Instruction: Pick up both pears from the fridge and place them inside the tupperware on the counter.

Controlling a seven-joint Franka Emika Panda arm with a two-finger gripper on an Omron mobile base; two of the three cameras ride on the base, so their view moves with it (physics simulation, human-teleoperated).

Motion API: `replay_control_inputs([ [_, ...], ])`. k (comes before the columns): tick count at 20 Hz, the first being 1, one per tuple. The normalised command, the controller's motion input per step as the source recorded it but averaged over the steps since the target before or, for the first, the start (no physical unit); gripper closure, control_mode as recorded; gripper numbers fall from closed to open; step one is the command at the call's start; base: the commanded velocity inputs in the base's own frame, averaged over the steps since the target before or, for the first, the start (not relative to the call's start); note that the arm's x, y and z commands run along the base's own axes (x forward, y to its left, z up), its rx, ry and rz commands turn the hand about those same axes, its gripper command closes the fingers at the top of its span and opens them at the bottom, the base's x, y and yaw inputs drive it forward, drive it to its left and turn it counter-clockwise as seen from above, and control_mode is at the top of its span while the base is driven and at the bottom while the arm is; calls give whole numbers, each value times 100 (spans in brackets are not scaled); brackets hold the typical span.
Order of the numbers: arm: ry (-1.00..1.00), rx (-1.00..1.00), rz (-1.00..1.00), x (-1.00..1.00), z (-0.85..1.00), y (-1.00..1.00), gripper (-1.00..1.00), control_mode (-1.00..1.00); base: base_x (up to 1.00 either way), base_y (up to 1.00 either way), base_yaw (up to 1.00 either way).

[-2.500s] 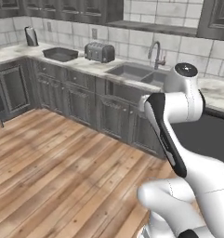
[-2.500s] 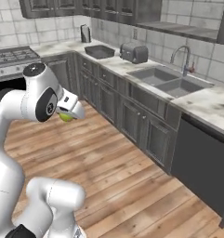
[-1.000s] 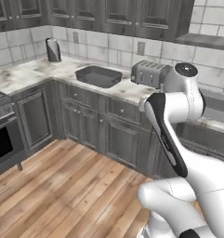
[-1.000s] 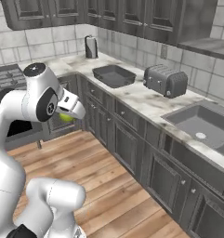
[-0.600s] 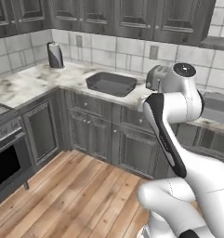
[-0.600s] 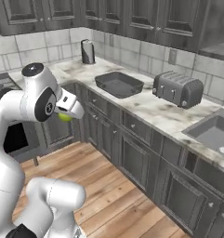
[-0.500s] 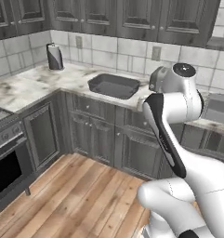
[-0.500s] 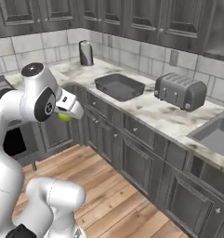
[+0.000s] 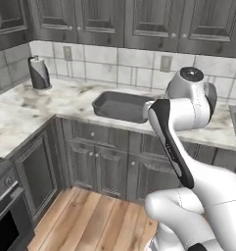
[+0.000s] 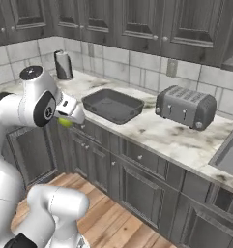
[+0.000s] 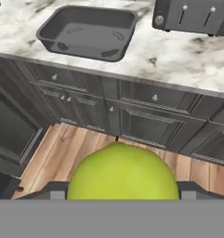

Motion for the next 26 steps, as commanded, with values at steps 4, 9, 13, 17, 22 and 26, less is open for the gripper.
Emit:
replay_control_inputs([
  [4,0,0,0,0,0,0,100,100,100,34,-40],
  [9,0,0,0,0,0,0,100,100,100,44,-41],
  [13,0,0,0,0,0,0,100,100,98,62,-53],
  [17,0,0,0,0,0,0,100,100,88,65,-57],
  [22,0,0,0,0,0,0,100,100,53,45,-26],
  [26,9,0,0,0,-13,2,100,-100,1,10,0],
])
